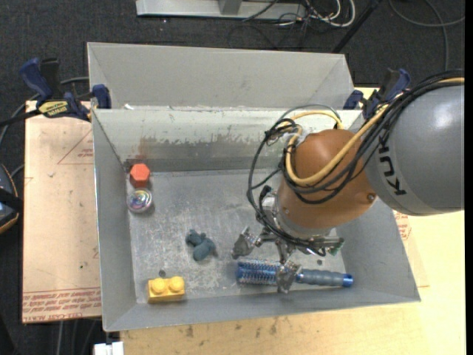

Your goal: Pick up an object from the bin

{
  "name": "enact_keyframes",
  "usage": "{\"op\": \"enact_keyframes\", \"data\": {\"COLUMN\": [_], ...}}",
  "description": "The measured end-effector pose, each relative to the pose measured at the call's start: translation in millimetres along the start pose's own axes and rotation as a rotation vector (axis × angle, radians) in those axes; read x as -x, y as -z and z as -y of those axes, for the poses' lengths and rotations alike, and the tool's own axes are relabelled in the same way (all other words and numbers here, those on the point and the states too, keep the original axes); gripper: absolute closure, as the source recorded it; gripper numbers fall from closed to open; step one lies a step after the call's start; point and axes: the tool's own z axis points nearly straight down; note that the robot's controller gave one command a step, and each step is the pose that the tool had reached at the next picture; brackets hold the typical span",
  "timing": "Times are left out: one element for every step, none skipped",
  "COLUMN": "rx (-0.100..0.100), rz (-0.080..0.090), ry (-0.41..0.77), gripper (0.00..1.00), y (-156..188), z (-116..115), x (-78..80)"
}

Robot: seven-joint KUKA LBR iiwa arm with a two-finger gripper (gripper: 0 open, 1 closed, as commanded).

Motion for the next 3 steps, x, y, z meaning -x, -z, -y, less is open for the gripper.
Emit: {"op": "enact_keyframes", "data": {"rx": [-0.003,-0.004,-0.006], "rz": [0.009,0.007,0.005], "ry": [0.09,0.089,0.145], "gripper": [0.0,1.0,1.0], "y": [-52.3,-50.6,144.8], "z": [28.6,28.6,60.8], "x": [-28.6,-28.4,-31.7]}}
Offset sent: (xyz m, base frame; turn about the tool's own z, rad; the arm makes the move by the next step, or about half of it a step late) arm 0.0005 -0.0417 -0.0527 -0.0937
